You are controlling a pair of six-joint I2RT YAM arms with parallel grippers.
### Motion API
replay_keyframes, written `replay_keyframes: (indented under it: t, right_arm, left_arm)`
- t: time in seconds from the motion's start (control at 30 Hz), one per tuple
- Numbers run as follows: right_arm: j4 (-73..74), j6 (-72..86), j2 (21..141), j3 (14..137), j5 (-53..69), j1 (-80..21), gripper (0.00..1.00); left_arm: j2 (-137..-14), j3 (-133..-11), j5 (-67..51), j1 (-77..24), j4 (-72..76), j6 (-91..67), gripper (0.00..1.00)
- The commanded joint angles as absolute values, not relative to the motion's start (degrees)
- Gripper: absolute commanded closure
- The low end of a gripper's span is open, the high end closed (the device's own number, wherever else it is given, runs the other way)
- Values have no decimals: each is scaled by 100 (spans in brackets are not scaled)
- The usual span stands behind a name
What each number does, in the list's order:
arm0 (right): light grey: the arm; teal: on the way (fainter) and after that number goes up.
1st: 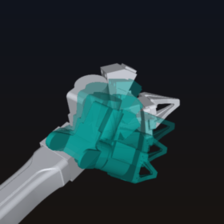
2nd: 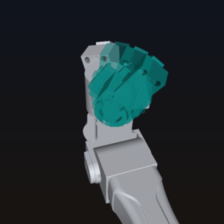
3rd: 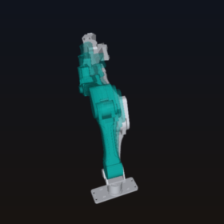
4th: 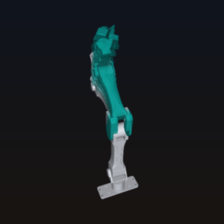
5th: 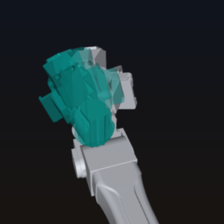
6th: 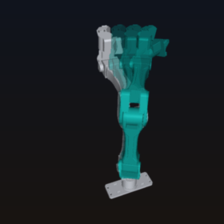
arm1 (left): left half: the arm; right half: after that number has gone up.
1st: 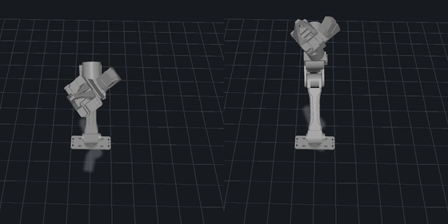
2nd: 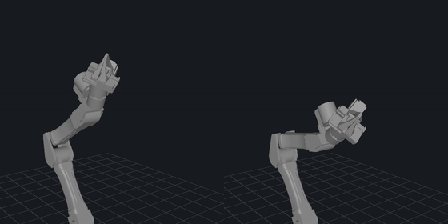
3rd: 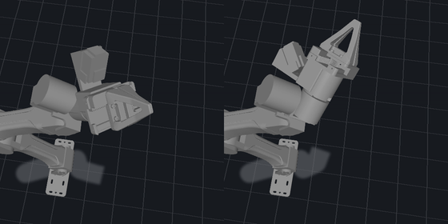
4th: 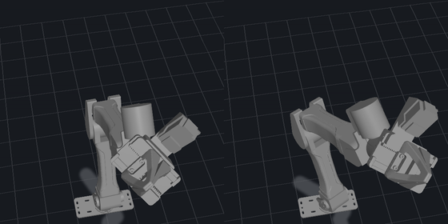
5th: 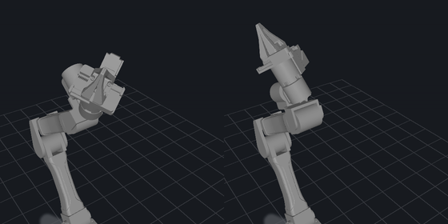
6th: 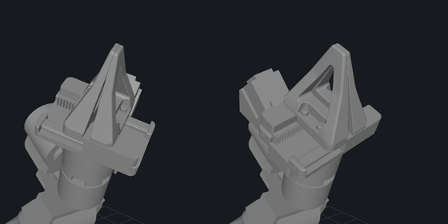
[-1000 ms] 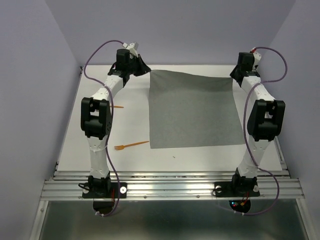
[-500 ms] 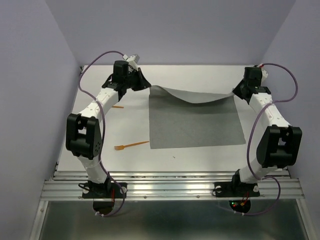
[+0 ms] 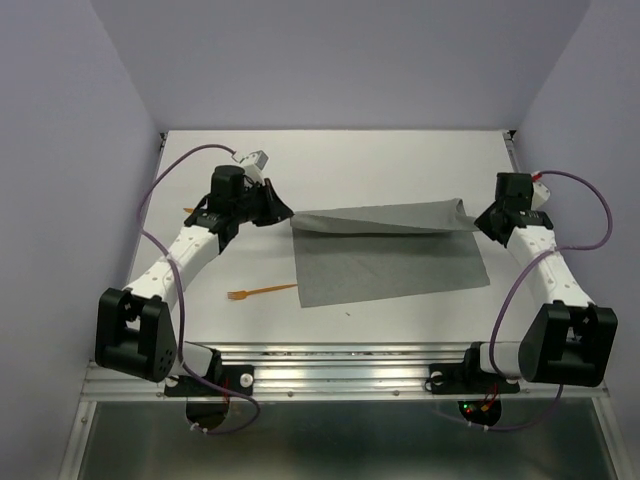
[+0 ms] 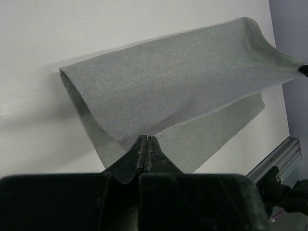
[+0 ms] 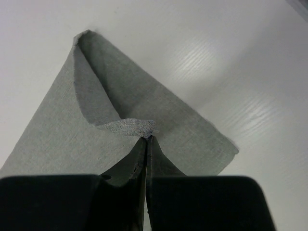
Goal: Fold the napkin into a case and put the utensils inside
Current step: Fold and flatten the napkin at the center of the board.
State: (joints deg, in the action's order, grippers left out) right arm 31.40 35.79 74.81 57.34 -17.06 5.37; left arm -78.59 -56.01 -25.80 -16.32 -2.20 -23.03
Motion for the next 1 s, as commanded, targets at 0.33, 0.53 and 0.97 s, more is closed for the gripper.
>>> replay_keyframes:
  t: [0.33, 0.53, 0.97]
  right_arm:
    - [3234, 3876, 7058, 5362, -2065, 809, 99]
    - [3305, 3867, 6935, 5090, -1855, 809, 99]
    - [3428, 3902, 6864, 4825, -1907, 809, 99]
  left_arm:
    - [-7330, -4975, -2391, -2408, 123, -2470, 100]
    - [-7225, -4755, -2285, -2531, 123, -2593, 100]
    - [-7040, -4799, -2004, -2566, -193, -2575, 100]
